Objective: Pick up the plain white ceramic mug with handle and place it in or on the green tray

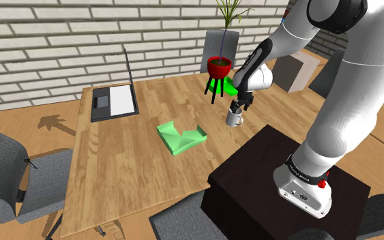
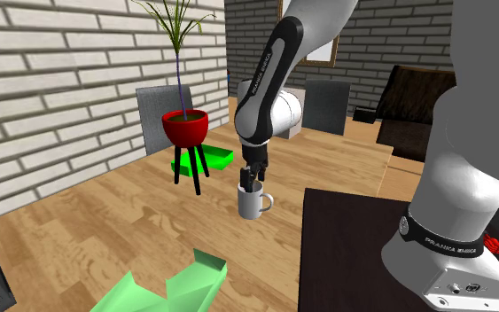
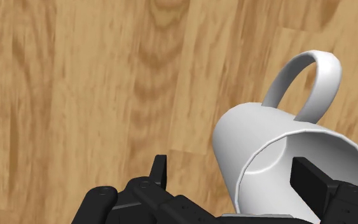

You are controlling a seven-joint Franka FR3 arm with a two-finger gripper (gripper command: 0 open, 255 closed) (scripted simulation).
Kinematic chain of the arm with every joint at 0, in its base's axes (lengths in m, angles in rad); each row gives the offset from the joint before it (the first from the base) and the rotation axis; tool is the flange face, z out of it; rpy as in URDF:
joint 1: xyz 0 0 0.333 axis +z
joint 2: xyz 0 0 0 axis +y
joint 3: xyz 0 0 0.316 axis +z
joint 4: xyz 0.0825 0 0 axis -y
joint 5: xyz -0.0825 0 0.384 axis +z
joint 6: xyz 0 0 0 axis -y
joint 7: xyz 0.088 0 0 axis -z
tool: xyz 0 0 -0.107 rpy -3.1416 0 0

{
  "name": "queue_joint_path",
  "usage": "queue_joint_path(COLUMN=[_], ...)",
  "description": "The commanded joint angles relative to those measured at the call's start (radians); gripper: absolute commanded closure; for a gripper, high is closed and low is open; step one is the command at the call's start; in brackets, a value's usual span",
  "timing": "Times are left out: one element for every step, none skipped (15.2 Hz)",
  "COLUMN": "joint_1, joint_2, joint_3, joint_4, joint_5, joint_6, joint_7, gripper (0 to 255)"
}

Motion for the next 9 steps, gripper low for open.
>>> queue_joint_path(joint_1=[-0.001, -0.001, -0.001, 0.0, 0.0, 0.0, 0.0, 0.0, 0.0], joint_2=[0.001, 0.001, 0.001, 0.001, 0.001, 0.001, 0.001, 0.001, 0.001], joint_3=[0.0, 0.0, 0.0, 0.0, 0.0, 0.0, 0.0, 0.0, 0.0], joint_4=[0.0, 0.0, 0.0, 0.0, 0.0, 0.0, 0.0, 0.0, 0.0], joint_5=[0.001, 0.001, 0.001, 0.001, 0.001, 0.001, 0.001, 0.001, 0.001], joint_6=[0.001, 0.001, 0.001, 0.001, 0.001, 0.001, 0.001, 0.001, 0.001], joint_7=[-0.001, -0.001, -0.001, -0.001, -0.001, -0.001, -0.001, -0.001, -0.001], gripper=[0, 0, 0, 0, 0, 255, 255, 255, 255])
